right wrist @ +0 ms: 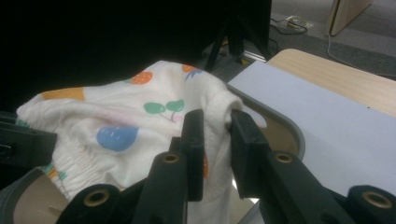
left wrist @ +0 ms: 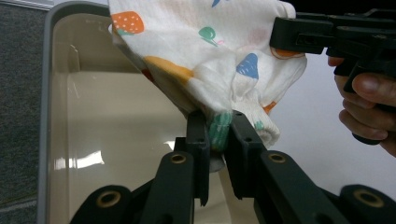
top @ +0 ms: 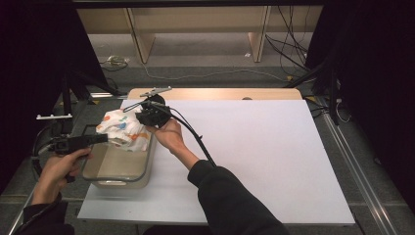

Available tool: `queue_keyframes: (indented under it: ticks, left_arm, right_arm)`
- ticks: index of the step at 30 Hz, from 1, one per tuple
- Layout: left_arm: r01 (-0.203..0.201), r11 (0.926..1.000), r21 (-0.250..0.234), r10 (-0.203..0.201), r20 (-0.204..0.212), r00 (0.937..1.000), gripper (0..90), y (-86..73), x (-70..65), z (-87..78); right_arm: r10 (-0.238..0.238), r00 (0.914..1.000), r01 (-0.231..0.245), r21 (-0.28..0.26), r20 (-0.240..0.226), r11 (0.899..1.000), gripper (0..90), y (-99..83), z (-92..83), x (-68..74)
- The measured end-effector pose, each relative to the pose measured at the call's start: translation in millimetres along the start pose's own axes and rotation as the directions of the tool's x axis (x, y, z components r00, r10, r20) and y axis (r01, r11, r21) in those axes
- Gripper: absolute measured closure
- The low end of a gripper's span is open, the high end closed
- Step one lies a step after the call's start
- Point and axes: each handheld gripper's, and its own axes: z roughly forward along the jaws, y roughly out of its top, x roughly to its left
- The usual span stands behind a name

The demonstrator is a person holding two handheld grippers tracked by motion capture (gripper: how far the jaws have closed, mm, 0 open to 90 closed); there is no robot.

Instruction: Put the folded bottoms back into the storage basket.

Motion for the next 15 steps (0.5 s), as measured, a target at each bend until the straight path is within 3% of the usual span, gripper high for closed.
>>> queue_keyframes:
  ticks: [15]
  left_arm:
    - [-0.001,0.9993,0.036,0.002,-0.015,0.9999,80.3,-2.2,4.4,3.0]
  right_arm:
    - [-0.006,1.0000,0.006,0.014,0.001,1.000,76.6,-5.5,6.8,3.1]
